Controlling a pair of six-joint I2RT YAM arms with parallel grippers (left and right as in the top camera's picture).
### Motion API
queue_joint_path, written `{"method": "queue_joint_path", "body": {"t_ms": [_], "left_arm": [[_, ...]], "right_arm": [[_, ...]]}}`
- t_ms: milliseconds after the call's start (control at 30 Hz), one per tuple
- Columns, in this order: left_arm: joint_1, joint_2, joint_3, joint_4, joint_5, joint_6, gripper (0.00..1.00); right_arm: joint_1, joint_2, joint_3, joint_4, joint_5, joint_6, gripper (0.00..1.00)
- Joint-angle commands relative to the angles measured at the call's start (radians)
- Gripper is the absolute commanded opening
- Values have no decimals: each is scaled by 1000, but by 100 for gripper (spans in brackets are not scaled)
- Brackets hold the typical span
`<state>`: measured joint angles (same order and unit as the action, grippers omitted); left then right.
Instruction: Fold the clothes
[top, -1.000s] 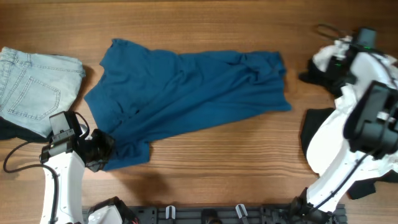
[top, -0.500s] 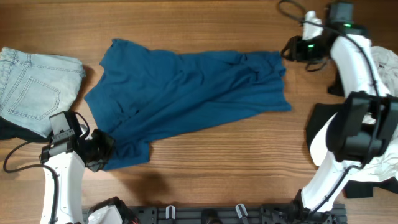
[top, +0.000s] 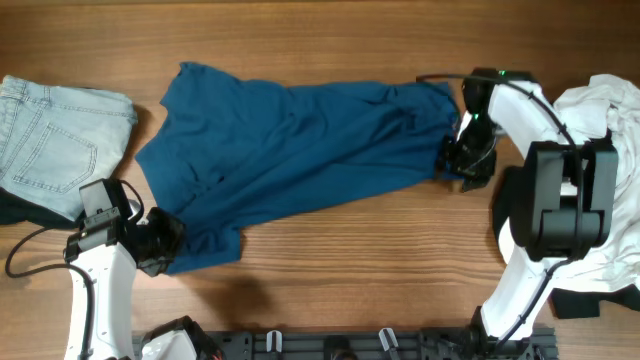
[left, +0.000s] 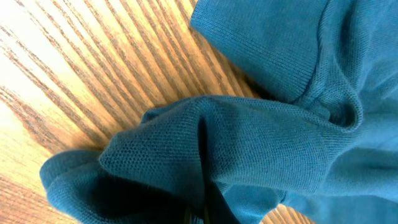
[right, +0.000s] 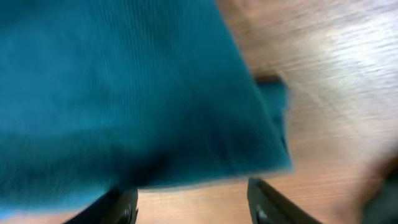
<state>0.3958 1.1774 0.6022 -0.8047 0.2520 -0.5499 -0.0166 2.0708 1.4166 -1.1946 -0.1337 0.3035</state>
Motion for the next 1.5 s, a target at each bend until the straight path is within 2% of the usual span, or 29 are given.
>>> {"method": "queue_joint_path", "body": {"t_ms": [0,67,333,367,433,467,500,600,700,767,800,933,1100,1233,1333,1467], "left_arm": [[7,3,8,5,9,23,4],[7,3,8,8,9,23,4],[7,3,8,8,9,23,4],[7,3,8,8,9,23,4],[7,3,8,8,9,23,4],[7,3,8,8,9,23,4],[7,3,8,8,9,23,4],[7,3,8,8,9,23,4],[7,3,8,8,9,23,4],[7,3,8,8,9,23,4],[7,3,8,8,9,23,4],[7,3,8,8,9,23,4],[7,3,8,8,9,23,4],[7,3,8,7,9,23,4],[7,3,8,8,9,23,4],[7,3,8,8,9,23,4]], "right_arm": [[0,-47,-78,159,-55,68,57],[1,-47,-102,278,-61,100,57],[0,-164,-89,363,-23,75,57],[0,-171,-89,393,-8,79,54],[0,-168,-89,423,-8,78,37],[0,-165,-89,412,-8,77,25],[1,-165,-89,394,-8,76,4],[0,-166,-89,358,-8,62,5],[-1,-172,-89,337,-7,21,14],[-1,-210,-89,244,0,10,42],[-1,-224,-89,211,19,15,45],[0,-234,-111,202,26,32,45],[0,-229,-295,455,-10,82,43],[7,-229,-325,593,-51,90,41],[10,-229,-325,605,-82,89,40],[10,-229,-325,630,-72,90,34]]}}
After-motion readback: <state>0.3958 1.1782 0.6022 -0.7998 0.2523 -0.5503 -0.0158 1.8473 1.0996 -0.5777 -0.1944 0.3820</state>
